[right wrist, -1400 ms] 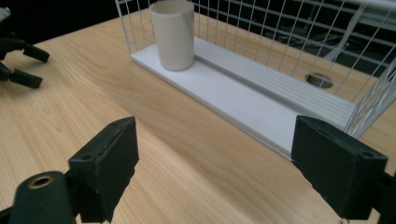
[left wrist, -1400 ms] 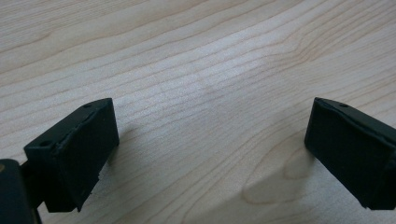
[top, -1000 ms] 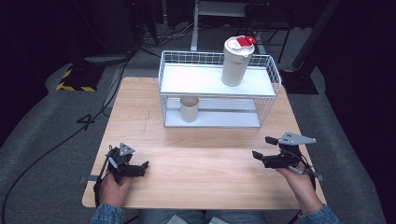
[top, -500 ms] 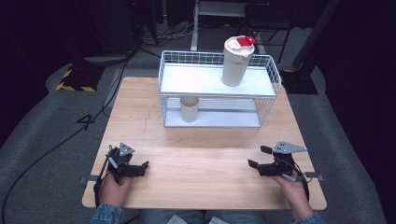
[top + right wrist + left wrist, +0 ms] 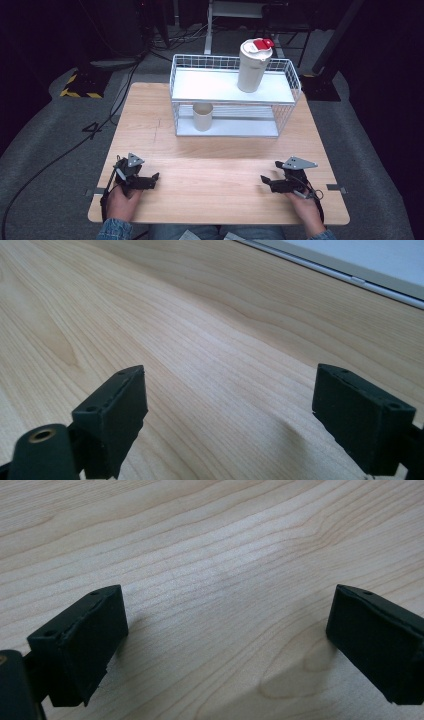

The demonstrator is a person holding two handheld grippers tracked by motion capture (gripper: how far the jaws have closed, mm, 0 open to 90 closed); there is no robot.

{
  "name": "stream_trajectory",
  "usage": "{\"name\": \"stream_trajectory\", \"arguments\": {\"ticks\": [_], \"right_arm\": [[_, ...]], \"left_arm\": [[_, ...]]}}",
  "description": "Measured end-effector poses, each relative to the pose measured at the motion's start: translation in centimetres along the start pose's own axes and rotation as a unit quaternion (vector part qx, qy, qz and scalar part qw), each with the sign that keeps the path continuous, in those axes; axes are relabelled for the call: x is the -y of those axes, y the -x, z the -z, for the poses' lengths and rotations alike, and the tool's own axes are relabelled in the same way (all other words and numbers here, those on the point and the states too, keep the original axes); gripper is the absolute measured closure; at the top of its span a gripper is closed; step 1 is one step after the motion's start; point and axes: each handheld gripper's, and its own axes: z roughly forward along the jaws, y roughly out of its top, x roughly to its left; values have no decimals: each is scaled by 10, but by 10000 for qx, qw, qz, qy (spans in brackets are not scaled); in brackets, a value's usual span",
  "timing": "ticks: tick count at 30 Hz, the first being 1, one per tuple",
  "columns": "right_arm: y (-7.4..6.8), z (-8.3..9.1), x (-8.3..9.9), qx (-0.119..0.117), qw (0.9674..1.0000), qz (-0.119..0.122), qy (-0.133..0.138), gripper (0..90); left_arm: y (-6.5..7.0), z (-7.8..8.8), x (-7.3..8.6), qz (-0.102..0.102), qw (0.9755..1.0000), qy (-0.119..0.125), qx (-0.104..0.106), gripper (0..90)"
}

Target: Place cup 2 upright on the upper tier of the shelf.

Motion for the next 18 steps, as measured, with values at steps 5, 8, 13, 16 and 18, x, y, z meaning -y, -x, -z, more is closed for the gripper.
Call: {"name": "stream_trajectory", "arguments": {"ticks": [5,8,13,16,18], "right_arm": [[2,-3,3,46,9999,-83,-60,148],[3,-3,3,66,9998,-118,-109,148],[6,-6,3,156,9990,-135,-384,151],[4,-7,3,318,9982,-46,-509,138],[2,-8,3,370,9979,-78,-520,132]], "left_arm": [[0,0,0,6,10000,-3,1,37],[0,0,0,3,10000,1,1,37],[0,0,0,5,10000,-3,1,36],[0,0,0,2,10000,2,1,37],[0,0,0,3,10000,6,8,37]]}}
